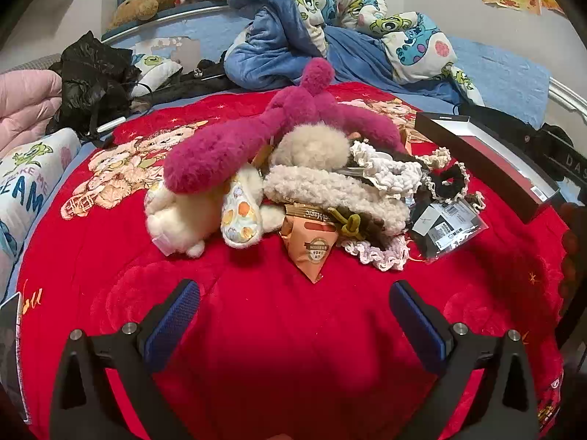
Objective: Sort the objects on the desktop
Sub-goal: 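Move both tools toward the pile of items on the bedspread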
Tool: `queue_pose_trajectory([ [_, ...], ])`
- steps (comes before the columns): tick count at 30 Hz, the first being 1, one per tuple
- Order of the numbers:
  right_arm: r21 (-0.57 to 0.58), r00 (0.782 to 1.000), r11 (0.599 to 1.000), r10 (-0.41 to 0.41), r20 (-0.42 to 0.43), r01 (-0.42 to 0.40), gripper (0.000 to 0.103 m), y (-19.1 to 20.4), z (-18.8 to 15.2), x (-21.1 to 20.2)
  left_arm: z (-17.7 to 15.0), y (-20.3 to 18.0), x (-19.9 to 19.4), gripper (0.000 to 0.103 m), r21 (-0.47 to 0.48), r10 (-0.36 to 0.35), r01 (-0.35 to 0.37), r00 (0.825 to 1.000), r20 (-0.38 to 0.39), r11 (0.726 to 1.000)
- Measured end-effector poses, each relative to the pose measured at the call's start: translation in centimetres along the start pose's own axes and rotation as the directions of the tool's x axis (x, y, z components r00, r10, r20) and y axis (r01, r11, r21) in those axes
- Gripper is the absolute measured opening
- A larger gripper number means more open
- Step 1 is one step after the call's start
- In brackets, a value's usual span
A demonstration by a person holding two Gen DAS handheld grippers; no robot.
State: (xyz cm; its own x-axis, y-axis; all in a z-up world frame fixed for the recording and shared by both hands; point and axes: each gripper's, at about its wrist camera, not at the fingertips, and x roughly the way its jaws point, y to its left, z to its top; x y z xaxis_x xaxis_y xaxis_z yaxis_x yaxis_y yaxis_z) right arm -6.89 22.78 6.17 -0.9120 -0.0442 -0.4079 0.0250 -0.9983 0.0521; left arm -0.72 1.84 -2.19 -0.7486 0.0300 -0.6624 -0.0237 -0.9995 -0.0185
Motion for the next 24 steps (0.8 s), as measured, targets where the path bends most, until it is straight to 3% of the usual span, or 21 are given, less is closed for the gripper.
queue_pose_trajectory([
  [10,0.049,0.998,0.997,-0.062,-0.006,0.062,0.103,-1.2,0.0,0.3,0.0,-0.2,-0.1,0.103,0.0,-0.025,0.025,1.0,0.004,1.0],
  [14,0.066,0.999,0.998,0.025,-0.021,-0.023,0.103,-1.7,0.3,0.5,-0.1,-0.6,-0.2,0.103,0.006,-0.038,0.038,0.999,0.0,0.999],
  [19,0.03,0.998,0.999,0.042,-0.047,-0.041,0.103,-1.4,0.2,1.1,0.0,-1.0,-0.9,0.103,0.021,-0.057,0.056,0.998,0.035,0.998],
  [24,0.068,0.986,0.986,0.156,-0.061,-0.152,0.103,-1.9,0.1,1.6,0.4,-0.9,-0.5,0.103,0.031,-0.065,0.064,0.997,0.029,0.997],
])
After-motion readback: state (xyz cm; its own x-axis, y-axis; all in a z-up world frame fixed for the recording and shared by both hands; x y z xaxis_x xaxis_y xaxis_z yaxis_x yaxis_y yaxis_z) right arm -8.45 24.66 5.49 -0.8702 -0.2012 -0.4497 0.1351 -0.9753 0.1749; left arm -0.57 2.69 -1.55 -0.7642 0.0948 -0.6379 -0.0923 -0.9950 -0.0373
